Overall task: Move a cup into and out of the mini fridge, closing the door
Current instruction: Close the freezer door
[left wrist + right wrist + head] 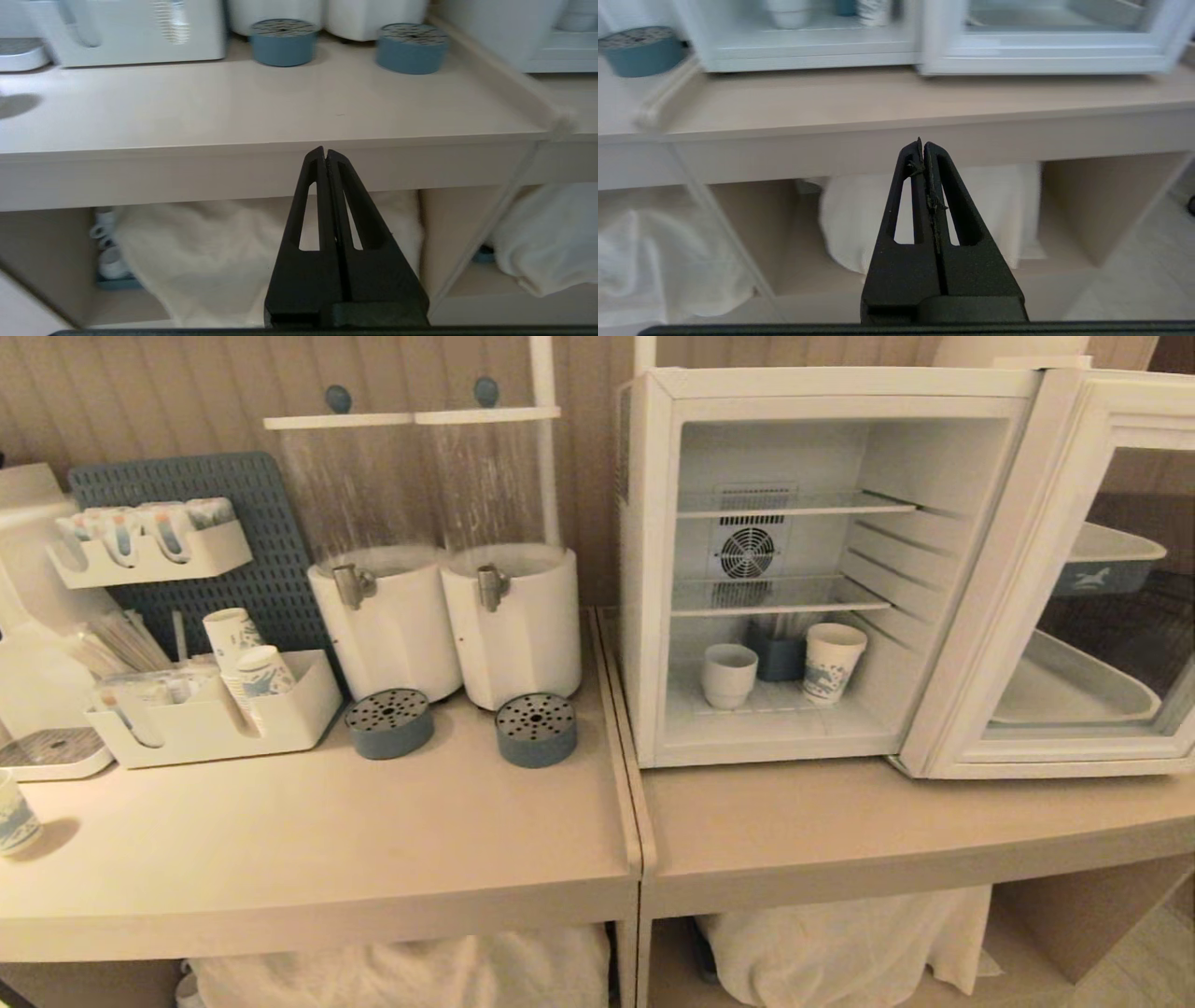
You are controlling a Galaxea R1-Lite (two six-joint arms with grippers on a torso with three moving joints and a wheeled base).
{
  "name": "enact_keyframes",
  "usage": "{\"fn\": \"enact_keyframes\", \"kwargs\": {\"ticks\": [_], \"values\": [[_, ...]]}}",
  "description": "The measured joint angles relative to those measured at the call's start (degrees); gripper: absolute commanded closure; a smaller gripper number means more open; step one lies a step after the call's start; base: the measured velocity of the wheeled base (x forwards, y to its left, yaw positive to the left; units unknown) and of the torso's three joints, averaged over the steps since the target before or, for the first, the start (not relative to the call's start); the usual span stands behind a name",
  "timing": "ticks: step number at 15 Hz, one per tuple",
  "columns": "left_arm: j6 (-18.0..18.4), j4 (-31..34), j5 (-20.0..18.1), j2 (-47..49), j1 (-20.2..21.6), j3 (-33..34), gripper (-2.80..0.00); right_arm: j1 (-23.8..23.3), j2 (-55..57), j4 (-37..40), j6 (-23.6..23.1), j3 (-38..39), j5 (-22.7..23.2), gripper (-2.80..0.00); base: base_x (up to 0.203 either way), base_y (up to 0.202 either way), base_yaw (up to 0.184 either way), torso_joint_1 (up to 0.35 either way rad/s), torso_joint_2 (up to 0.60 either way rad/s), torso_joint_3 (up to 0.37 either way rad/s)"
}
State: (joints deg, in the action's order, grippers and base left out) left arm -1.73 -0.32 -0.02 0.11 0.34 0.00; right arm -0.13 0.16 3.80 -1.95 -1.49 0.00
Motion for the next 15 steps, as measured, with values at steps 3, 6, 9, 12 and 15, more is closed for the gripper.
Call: {"fn": "enact_keyframes", "kwargs": {"ticks": [3, 6, 9, 12, 15], "values": [[0.0, 0.0, 0.0, 0.0, 0.0, 0.0, 0.0, 0.0, 0.0, 0.0, 0.0, 0.0, 0.0, 0.0, 0.0, -0.193, -0.008, 0.004, 0.0, 0.002], [0.0, 0.0, 0.0, 0.0, 0.0, 0.0, 0.0, 0.0, 0.0, 0.1, 0.0, 0.0, 0.0, 0.0, 0.0, -0.197, -0.007, 0.002, 0.0, 0.006], [0.0, 0.0, -0.1, 0.0, 0.0, 0.0, 0.0, 0.0, 0.0, 0.1, 0.0, 0.0, 0.0, 0.0, 0.0, -0.187, -0.01, 0.002, 0.0, 0.003], [0.0, 0.0, 0.0, 0.0, 0.0, 0.0, 0.0, 0.0, 0.0, 0.1, 0.0, 0.0, 0.0, 0.0, 0.0, -0.191, -0.009, 0.003, 0.0, -0.001], [0.0, 0.0, 0.0, 0.0, 0.0, 0.0, 0.0, 0.0, 0.0, 0.1, 0.0, 0.0, 0.0, 0.0, 0.0, -0.192, -0.006, 0.004, 0.0, 0.003]]}}
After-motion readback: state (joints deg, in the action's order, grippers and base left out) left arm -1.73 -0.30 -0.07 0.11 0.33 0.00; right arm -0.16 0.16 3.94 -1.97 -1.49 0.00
